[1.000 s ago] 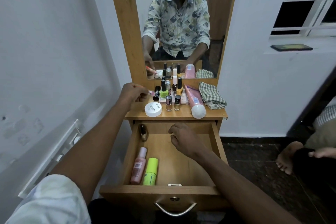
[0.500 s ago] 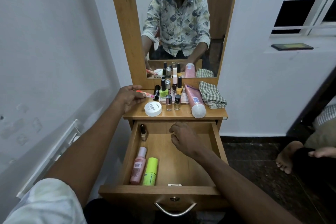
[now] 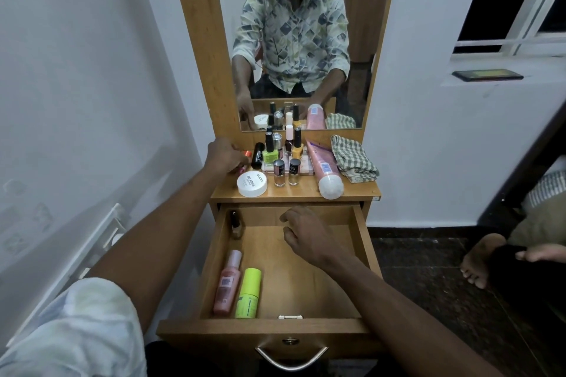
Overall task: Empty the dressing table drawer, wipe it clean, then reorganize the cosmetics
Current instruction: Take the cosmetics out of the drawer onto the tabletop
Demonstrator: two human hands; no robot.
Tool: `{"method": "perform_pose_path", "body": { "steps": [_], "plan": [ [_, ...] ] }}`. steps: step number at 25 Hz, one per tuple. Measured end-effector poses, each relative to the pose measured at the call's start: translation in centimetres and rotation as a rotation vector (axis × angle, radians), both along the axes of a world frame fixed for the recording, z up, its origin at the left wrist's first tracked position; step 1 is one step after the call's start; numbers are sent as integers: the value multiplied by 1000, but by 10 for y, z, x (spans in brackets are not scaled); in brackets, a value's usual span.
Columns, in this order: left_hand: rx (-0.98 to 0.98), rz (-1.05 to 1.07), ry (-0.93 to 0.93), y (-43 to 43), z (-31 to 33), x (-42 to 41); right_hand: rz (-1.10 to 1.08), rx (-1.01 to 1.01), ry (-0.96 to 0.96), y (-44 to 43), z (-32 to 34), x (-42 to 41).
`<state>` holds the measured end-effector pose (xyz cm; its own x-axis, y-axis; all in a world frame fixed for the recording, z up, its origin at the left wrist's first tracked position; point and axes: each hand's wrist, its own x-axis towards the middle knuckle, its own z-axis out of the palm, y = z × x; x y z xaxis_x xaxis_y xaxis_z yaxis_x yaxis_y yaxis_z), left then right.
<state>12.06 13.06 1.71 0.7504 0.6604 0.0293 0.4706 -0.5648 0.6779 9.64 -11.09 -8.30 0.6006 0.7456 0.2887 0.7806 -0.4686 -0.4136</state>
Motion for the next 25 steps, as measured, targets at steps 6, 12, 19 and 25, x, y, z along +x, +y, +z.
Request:
{"method": "perform_pose_path", "body": {
  "steps": [6, 12, 19, 25],
  "plan": [
    [-47, 16, -55, 1, -2, -2, 15, -30, -19, 2, -2, 0],
    [-195, 72, -120, 8, -4, -8, 20, -32, -12, 0, 2, -1],
    [-309, 104, -175, 3, 0, -26, 66, -110, 35, 4, 7, -6],
    [-277, 95, -264, 6, -21, -59, 106, -337, 228, 38, 9, -27]
  ]
}}
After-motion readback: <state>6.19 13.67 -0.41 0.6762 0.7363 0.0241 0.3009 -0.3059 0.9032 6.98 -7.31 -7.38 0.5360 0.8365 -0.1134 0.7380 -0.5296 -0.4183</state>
